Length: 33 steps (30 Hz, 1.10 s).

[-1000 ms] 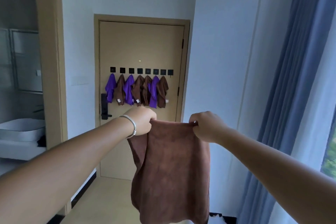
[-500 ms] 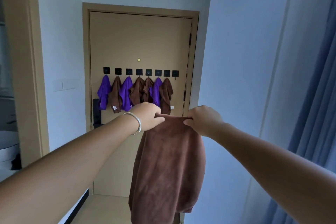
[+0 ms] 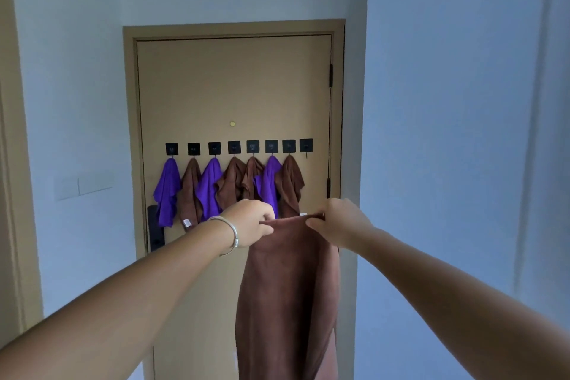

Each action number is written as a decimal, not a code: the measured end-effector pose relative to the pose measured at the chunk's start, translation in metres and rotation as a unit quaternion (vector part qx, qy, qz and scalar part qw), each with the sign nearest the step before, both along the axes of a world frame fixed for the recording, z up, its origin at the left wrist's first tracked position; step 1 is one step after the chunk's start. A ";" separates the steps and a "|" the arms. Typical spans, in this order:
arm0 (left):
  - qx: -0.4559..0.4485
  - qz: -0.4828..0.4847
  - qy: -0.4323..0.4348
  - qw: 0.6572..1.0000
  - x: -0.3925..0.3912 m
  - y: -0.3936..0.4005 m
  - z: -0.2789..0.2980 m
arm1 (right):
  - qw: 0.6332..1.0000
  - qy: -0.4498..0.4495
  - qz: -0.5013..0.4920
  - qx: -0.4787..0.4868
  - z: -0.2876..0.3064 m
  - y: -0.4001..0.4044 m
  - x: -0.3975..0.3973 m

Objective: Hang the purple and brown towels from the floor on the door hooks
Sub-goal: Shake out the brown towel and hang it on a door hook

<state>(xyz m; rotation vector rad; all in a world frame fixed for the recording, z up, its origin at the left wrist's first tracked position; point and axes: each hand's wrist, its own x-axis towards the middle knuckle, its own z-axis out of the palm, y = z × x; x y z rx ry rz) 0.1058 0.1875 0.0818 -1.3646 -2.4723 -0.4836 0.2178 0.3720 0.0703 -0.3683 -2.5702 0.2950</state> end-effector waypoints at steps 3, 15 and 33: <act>-0.002 0.005 0.016 1.000 -0.036 0.039 0.009 | 1.000 0.020 0.005 0.015 0.010 0.035 -0.035; 0.069 0.012 0.094 0.993 -0.180 0.175 0.010 | 0.998 0.054 -0.038 0.009 0.020 0.161 -0.179; 0.164 -0.099 -0.034 0.981 -0.449 0.383 0.038 | 0.976 0.072 -0.202 0.021 0.062 0.334 -0.426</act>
